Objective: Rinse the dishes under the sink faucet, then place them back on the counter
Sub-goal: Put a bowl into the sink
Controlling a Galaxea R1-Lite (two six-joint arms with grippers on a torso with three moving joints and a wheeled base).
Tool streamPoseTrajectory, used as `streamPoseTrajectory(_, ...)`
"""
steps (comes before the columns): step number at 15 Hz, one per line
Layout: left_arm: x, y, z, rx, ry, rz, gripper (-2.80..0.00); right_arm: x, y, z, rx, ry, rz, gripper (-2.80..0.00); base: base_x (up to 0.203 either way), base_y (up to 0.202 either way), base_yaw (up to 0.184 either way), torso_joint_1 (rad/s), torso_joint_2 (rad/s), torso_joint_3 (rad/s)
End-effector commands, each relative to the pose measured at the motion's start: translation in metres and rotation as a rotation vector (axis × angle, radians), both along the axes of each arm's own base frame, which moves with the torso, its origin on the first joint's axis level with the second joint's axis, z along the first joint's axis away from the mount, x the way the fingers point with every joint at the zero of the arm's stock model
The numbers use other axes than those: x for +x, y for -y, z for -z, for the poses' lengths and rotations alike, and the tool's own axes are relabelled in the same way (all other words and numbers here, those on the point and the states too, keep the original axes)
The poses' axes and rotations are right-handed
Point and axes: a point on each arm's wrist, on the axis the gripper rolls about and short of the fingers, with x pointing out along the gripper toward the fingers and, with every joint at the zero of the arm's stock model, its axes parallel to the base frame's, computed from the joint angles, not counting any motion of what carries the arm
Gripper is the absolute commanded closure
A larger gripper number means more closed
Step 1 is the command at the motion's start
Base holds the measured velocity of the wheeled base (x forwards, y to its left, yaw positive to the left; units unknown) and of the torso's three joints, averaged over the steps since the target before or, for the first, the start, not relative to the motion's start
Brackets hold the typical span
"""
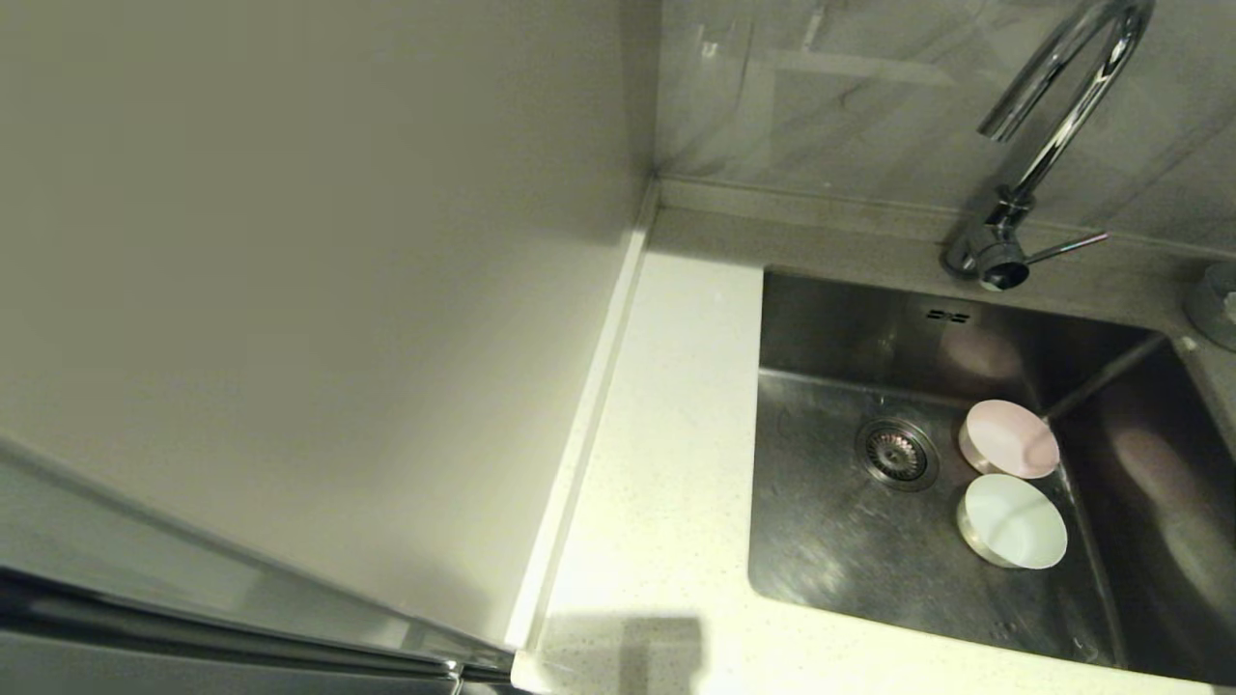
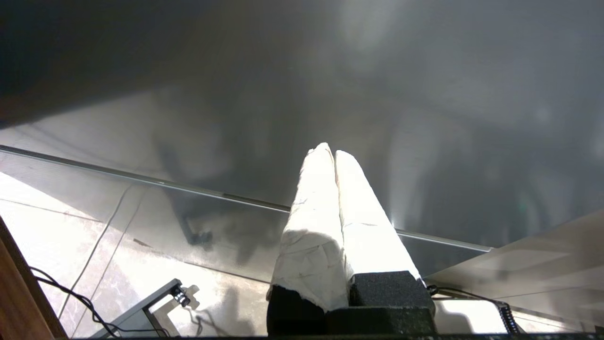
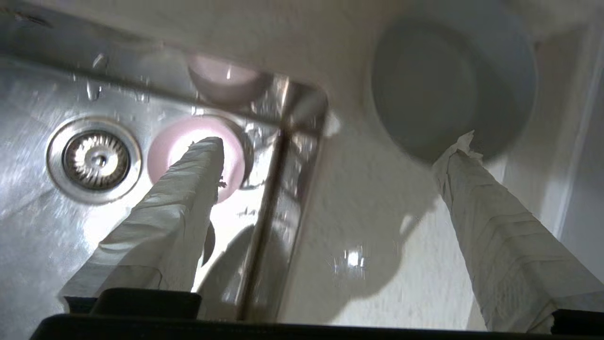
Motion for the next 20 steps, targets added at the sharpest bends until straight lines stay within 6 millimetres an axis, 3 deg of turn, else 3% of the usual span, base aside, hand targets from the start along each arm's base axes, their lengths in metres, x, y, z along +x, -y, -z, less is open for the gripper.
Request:
streamPoseTrajectory(1, 0.000, 0.000, 0.000, -0.001, 0.003, -0.001, 0.00, 0.008, -0.006, 0.002, -0.012, -0.002, -0.010, -2.80, 0.000, 0.000, 0.000, 0.000, 0.00, 0.000)
streamPoseTrajectory(4, 0.000, 0.000, 0.000, 0.000, 0.003, -0.001, 0.00, 0.017, -0.010, 0.003, -0.059, -0.017, 0.056, -2.80, 0.000, 0.000, 0.000, 0.000, 0.00, 0.000)
streamPoseTrajectory(16, 0.000, 0.000, 0.000, -0.001, 0.003, 0.000, 0.00, 0.040, -0.011, 0.048, -0.205, 0.077, 0.149, -2.80, 0.000, 0.000, 0.000, 0.000, 0.00, 0.000)
streamPoseTrajectory(20, 0.000, 0.000, 0.000, -0.001, 0.003, -0.001, 0.00, 0.037, -0.011, 0.054, -0.204, 0.053, 0.174, -2.80, 0.000, 0.000, 0.000, 0.000, 0.00, 0.000)
